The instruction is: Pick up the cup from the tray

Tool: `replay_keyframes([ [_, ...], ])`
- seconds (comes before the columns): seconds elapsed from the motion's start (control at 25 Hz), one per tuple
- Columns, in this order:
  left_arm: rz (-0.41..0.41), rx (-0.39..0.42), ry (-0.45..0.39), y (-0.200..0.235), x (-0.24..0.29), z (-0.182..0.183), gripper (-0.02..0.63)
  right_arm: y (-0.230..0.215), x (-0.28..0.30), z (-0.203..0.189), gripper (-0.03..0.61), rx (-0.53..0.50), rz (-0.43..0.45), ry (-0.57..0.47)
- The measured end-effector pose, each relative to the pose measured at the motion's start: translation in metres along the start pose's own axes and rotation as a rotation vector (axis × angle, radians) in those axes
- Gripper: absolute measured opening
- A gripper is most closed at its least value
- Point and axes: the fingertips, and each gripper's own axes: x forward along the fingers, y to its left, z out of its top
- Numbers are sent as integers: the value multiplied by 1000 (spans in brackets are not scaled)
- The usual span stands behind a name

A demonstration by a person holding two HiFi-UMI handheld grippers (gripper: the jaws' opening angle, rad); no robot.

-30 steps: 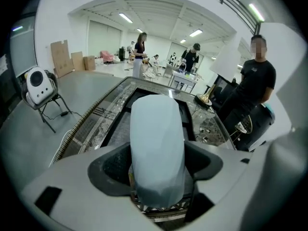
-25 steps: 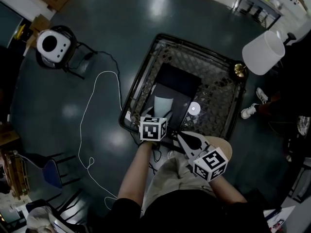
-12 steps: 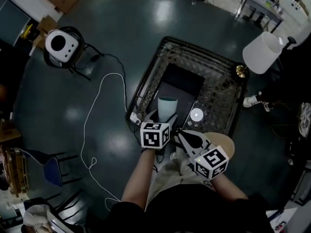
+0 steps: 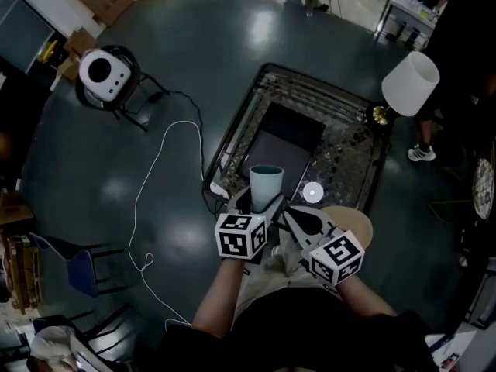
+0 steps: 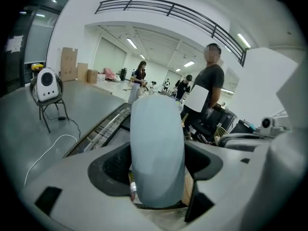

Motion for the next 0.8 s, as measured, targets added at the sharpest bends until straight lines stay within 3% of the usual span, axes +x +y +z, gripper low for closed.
replay_keyframes([
  [0.8, -42, -13, -127, -40, -74, -15, 341, 24, -30, 3, 11, -100, -31, -42],
])
